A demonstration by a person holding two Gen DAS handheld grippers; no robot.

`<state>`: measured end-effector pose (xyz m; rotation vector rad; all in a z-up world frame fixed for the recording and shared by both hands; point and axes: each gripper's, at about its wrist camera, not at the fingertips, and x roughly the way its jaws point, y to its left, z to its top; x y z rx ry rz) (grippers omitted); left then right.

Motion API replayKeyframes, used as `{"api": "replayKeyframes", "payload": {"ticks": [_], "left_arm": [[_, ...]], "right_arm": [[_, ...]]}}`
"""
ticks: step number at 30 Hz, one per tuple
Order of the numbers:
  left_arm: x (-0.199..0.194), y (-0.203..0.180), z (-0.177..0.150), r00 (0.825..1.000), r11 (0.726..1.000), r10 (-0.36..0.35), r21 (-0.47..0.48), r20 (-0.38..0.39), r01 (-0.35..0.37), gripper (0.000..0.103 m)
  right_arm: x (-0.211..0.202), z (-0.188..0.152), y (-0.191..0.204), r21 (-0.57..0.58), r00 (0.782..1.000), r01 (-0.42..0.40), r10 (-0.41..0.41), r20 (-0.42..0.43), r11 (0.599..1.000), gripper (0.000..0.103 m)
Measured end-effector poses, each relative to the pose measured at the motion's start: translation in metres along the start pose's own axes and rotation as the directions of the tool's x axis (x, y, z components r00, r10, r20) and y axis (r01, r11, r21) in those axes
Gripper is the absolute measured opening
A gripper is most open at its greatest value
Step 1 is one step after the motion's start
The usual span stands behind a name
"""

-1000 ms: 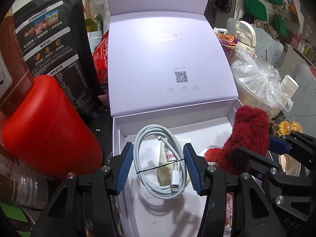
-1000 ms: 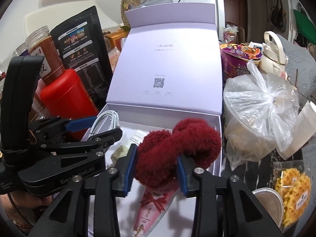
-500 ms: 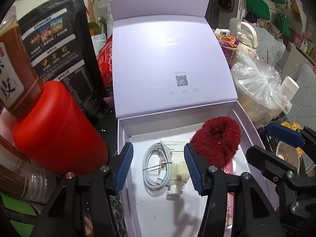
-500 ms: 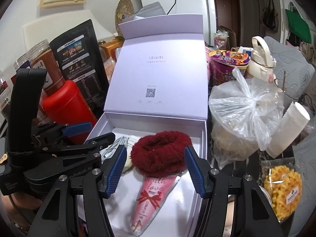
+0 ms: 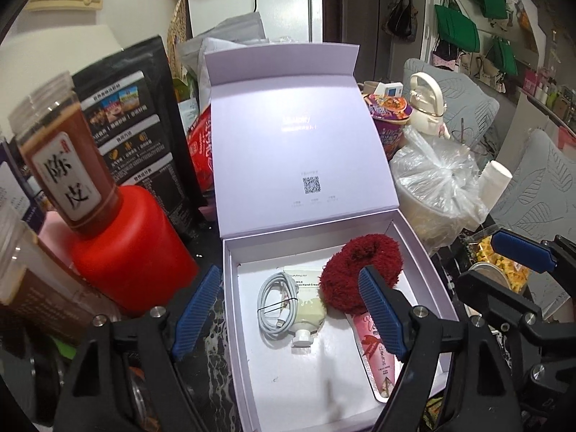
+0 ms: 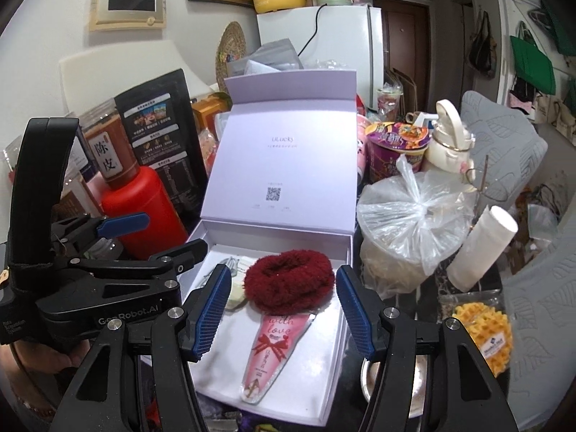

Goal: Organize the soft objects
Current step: 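Open both grippers and withdraw them up from the gift box, then move the left gripper to the red candy packet while the right approaches the silver GOZKI bag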

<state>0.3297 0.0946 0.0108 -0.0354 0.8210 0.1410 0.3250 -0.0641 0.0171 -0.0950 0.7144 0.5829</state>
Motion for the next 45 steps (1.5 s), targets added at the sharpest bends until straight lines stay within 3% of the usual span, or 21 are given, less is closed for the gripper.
{"api": "replayKeyframes", "payload": {"ticks": [9,13,26,37,45], "left_arm": [[-0.051,0.003,0.003,0.997,1.0,0.006,-0.016,0.071,-0.005,0.084],[-0.074,0.008,0.003,0.994,0.999,0.015,-0.031,0.108,-0.012,0.101],[-0.135,0.021,-0.006,0.982,0.999,0.017,-0.037,0.186,-0.01,0.102],[-0.174,0.02,-0.037,0.974,1.0,0.005,-0.007,0.225,-0.003,0.102],[-0.183,0.014,-0.066,0.979,0.999,-0.006,0.032,0.203,0.0,0.102]], "right_arm": [[-0.046,0.003,0.014,-0.02,0.998,0.012,-0.011,0.065,1.0,0.065],[-0.069,0.006,0.021,-0.029,0.994,0.026,-0.023,0.104,0.999,0.068],[-0.13,0.001,0.043,-0.047,0.979,0.064,-0.053,0.199,0.997,0.088],[-0.165,-0.026,0.061,-0.055,0.972,0.06,-0.046,0.232,0.997,0.09],[-0.17,-0.054,0.069,-0.05,0.975,0.042,-0.03,0.221,0.998,0.09]]}}
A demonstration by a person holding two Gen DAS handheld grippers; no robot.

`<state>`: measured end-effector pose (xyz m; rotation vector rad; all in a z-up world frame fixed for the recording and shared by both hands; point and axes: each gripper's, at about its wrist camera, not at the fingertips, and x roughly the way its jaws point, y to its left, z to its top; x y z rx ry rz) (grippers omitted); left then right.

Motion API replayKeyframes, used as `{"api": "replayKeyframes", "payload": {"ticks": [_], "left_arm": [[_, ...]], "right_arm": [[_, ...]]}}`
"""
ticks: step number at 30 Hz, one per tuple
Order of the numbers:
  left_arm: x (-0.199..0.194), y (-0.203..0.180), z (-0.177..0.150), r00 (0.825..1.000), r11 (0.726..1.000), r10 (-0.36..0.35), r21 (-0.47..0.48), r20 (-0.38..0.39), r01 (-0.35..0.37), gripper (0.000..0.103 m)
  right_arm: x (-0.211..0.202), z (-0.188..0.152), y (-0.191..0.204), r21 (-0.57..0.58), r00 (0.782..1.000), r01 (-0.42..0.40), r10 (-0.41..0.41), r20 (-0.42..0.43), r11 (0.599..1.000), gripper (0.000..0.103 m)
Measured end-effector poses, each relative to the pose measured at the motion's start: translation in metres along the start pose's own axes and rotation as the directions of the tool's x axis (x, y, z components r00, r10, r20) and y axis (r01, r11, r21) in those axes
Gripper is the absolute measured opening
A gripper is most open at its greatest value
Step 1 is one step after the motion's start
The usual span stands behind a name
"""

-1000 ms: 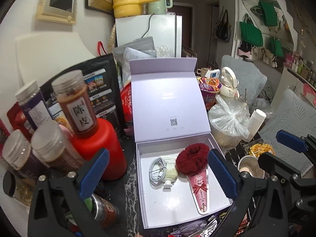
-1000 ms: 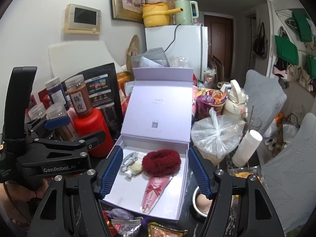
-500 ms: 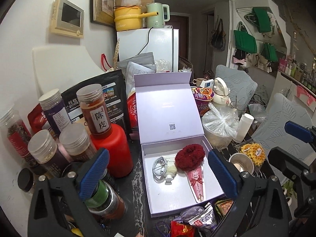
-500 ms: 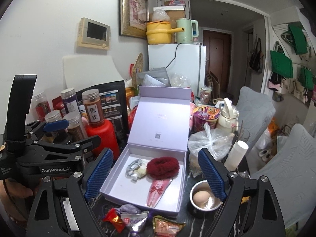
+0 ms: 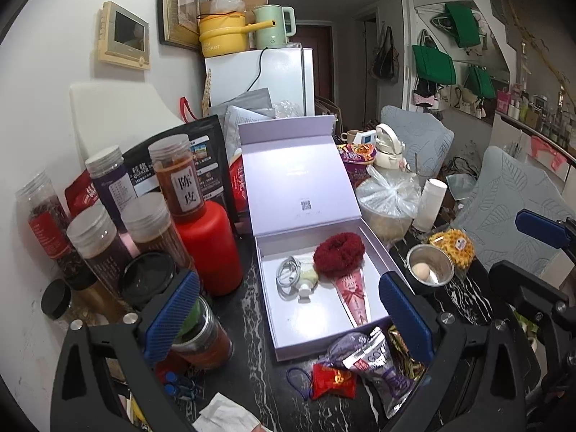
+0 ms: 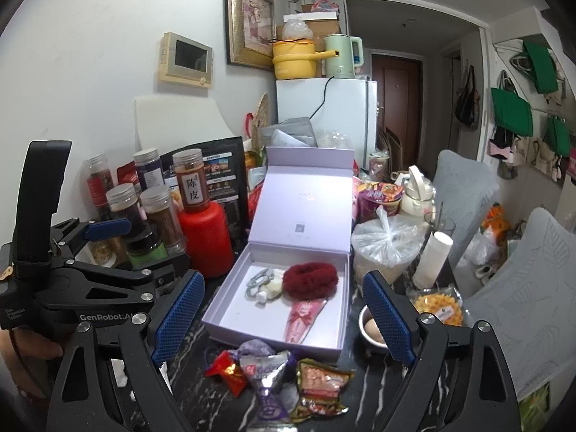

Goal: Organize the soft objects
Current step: 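Move the left gripper to the red candy packet while the right approaches the silver GOZKI bag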

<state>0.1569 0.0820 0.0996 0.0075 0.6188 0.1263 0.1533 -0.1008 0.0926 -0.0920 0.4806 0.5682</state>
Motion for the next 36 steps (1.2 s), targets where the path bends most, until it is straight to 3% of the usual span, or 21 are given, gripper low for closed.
{"api": "replayKeyframes", "payload": {"ticks": [18,30,36], "left_arm": [[-0.002,-0.009,-0.06,0.998,0.998,-0.059,0.007,-0.028,0.059,0.102],[0.022,-0.017,-0.108,0.989,0.994,-0.085,0.052,-0.117,0.092,0.102],[0.043,-0.021,-0.132,0.976,0.992,-0.11,0.045,-0.19,0.121,0.102]], "right_arm": [[-0.002,-0.065,0.008,0.053,0.998,-0.036,0.038,-0.053,0.998,0.09],[0.02,-0.114,0.001,0.1,0.989,-0.042,0.056,-0.135,0.994,0.09],[0.032,-0.135,-0.001,0.125,0.984,-0.044,0.065,-0.168,0.991,0.09]]}}
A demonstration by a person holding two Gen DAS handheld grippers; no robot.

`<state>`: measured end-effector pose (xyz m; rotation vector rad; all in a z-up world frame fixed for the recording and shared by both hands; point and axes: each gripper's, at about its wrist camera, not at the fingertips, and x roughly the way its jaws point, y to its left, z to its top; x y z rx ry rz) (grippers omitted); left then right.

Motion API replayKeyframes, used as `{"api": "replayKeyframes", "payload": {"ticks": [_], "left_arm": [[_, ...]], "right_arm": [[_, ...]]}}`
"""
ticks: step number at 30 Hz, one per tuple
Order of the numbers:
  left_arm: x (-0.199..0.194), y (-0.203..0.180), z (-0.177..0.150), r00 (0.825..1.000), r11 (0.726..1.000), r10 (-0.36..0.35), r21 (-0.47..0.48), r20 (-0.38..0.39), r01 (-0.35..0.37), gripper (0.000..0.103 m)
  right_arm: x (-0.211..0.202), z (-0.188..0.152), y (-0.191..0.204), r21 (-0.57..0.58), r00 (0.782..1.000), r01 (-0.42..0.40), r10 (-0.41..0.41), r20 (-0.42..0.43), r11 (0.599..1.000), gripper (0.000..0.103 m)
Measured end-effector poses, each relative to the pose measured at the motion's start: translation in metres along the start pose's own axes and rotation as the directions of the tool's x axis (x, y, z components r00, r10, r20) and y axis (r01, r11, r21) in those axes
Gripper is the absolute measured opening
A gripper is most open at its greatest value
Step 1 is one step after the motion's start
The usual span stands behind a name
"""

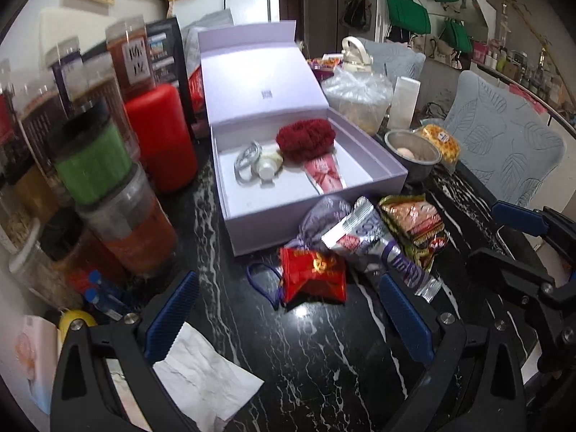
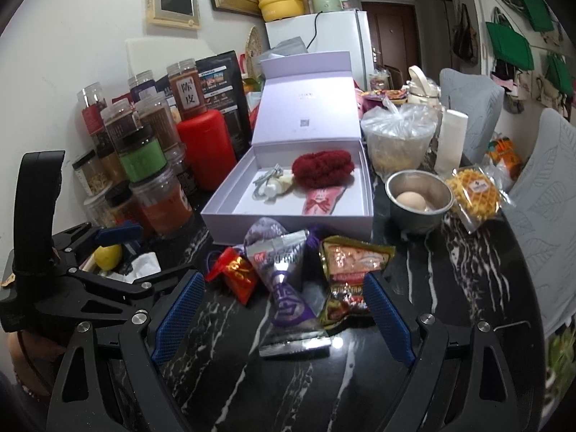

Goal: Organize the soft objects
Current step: 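Move the left gripper to the red candy packet while the right approaches the silver GOZKI bag, then grasp the silver GOZKI bag with the right gripper while the left grasps the red candy packet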

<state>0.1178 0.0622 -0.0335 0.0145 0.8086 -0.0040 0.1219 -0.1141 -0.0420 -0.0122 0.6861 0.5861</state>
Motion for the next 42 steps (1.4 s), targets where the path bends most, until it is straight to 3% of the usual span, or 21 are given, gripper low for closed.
{"api": "replayKeyframes", "payload": {"ticks": [7,14,22,32,35,36,42], "left_arm": [[0.019,-0.002,-0.014,0.999,1.0,-0.027,0.013,-0.045,0.028,0.102],[0.038,0.007,-0.029,0.991,0.997,-0.072,-0.036,-0.117,0.069,0.102],[0.04,0.016,-0.037,0.991,0.997,-0.058,-0.062,-0.119,0.051,0.102],[0.046,0.038,-0.032,0.993,0.995,-0.024,-0.102,-0.12,0.011,0.102],[0.046,0.04,-0.031,0.994,0.994,-0.016,-0.106,-0.112,0.004,0.102],[0.046,0.04,-0.03,0.994,0.994,-0.016,-0.105,-0.111,0.004,0.102],[0.043,0.038,-0.027,0.995,0.995,-0.014,-0.1,-0.099,0.004,0.102]], "right_arm": [[0.018,-0.015,-0.005,0.006,0.999,-0.002,0.003,-0.047,1.0,0.09],[0.033,-0.021,-0.01,0.003,0.996,-0.02,0.02,-0.085,1.0,0.087],[0.062,-0.014,0.006,-0.09,0.989,-0.08,0.068,-0.132,0.993,0.067],[0.1,-0.012,0.009,-0.141,0.972,-0.078,0.044,-0.232,0.987,0.057],[0.108,-0.014,0.008,-0.146,0.967,-0.062,0.024,-0.253,0.987,0.044],[0.109,-0.015,0.007,-0.146,0.967,-0.054,0.015,-0.253,0.988,0.031],[0.092,-0.015,0.004,-0.115,0.979,-0.065,0.042,-0.199,0.991,0.024]]}}
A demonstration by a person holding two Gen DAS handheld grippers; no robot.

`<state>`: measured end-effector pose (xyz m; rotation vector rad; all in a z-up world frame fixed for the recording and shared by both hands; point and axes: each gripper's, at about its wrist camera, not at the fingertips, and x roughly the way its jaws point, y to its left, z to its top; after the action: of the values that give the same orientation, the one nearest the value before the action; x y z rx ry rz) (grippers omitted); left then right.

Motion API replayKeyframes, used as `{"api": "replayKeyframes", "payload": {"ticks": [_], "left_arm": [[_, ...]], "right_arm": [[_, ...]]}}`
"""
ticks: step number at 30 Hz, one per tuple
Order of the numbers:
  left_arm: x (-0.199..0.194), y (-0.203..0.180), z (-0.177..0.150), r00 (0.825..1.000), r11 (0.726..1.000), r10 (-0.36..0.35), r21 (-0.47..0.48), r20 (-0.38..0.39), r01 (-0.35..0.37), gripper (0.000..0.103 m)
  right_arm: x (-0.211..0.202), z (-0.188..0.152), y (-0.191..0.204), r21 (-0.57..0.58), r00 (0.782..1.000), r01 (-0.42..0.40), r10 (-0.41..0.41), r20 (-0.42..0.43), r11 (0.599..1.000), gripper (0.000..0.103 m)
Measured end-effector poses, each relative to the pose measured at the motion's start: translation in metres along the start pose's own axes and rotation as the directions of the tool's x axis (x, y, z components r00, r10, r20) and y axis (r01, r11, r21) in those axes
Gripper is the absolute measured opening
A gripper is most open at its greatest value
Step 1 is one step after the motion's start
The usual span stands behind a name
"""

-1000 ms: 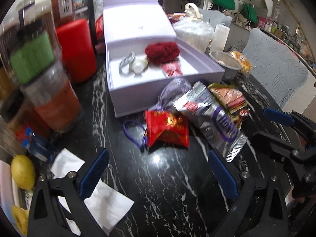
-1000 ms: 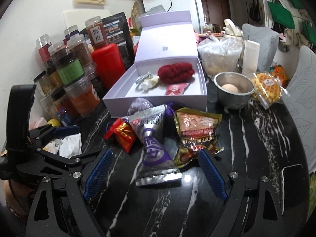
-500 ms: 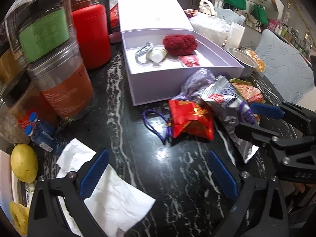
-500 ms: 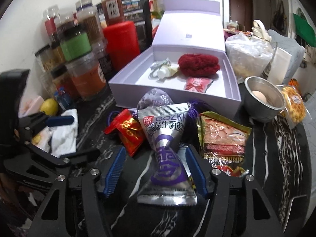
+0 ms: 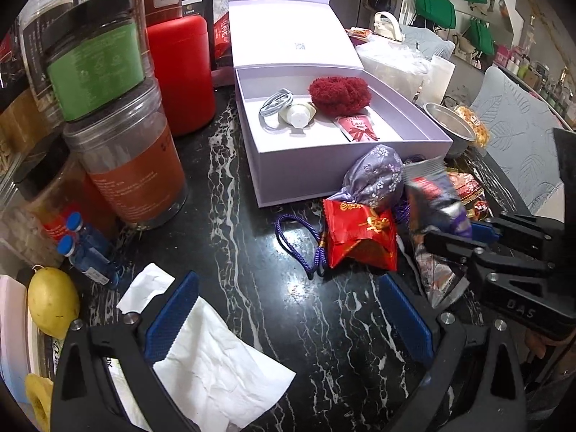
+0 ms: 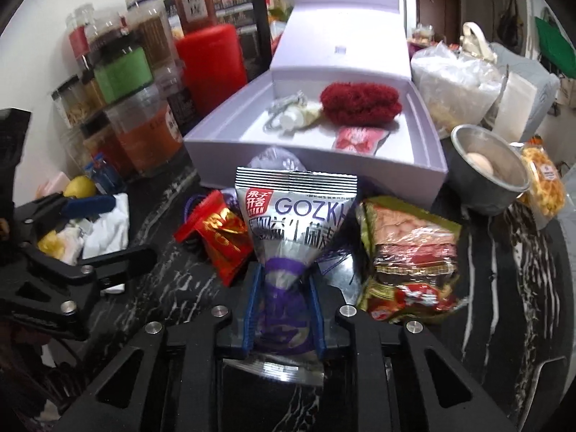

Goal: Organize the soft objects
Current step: 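Grasp the silver GOZKI bag with the right gripper while the left grasps the red candy packet, then lift the red packet and GOZKI bag and carry both toward the gift box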

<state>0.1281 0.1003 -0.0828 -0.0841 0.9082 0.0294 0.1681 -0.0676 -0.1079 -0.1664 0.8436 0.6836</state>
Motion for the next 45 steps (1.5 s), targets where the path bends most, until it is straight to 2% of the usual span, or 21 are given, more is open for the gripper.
{"api": "replayKeyframes", "payload": {"ticks": [7,18,19,20,22,25,30,31,32,34,35,45], "left_arm": [[-0.004,-0.011,0.004,0.999,0.999,-0.037,0.009,0.013,0.037,0.102],[0.013,-0.049,0.012,0.997,0.993,-0.064,0.105,0.032,0.061,0.102],[0.016,-0.052,0.013,0.998,0.992,-0.061,0.113,0.031,0.057,0.098],[0.018,-0.054,0.013,0.998,0.992,-0.057,0.118,0.028,0.053,0.087],[0.025,-0.058,0.014,0.999,0.991,-0.048,0.129,0.01,0.047,0.081],[0.038,-0.062,0.015,0.999,0.991,-0.047,0.125,-0.021,0.05,0.081],[0.046,-0.067,0.014,0.998,0.99,-0.045,0.131,-0.031,0.049,0.081],[0.048,-0.068,0.014,0.999,0.99,-0.04,0.137,-0.034,0.044,0.077],[0.05,-0.07,0.013,0.999,0.989,-0.033,0.144,-0.039,0.038,0.068],[0.054,-0.072,0.012,0.999,0.988,-0.015,0.153,-0.048,0.023,0.063],[0.054,-0.072,0.012,0.999,0.987,-0.008,0.157,-0.04,0.015,0.056],[0.04,-0.064,0.011,0.999,0.99,-0.041,0.135,-0.021,0.044,0.051]], "right_arm": [[-0.034,-0.007,-0.004,0.04,0.998,-0.031,0.029,0.055,0.999,0.024],[-0.065,-0.025,-0.031,0.131,0.997,0.011,-0.022,0.077,0.991,0.024],[-0.066,-0.027,-0.033,0.139,0.997,0.012,-0.023,0.077,0.99,0.024],[-0.066,-0.028,-0.035,0.146,0.997,0.013,-0.024,0.077,0.989,0.024],[-0.066,-0.029,-0.04,0.156,0.997,0.013,-0.025,0.076,0.988,0.024],[-0.065,-0.031,-0.044,0.167,0.997,0.014,-0.026,0.073,0.986,0.024],[-0.065,-0.032,-0.048,0.183,0.997,0.01,-0.024,0.073,0.983,0.024],[-0.065,-0.033,-0.049,0.187,0.997,0.01,-0.024,0.073,0.982,0.024],[-0.065,-0.033,-0.05,0.189,0.997,0.009,-0.024,0.073,0.982,0.024],[-0.066,-0.034,-0.051,0.194,0.997,0.011,-0.025,0.073,0.981,0.024],[-0.066,-0.034,-0.051,0.195,0.997,0.011,-0.026,0.073,0.981,0.024],[-0.071,-0.036,-0.047,0.197,0.997,0.002,-0.018,0.08,0.98,0.024]]}}
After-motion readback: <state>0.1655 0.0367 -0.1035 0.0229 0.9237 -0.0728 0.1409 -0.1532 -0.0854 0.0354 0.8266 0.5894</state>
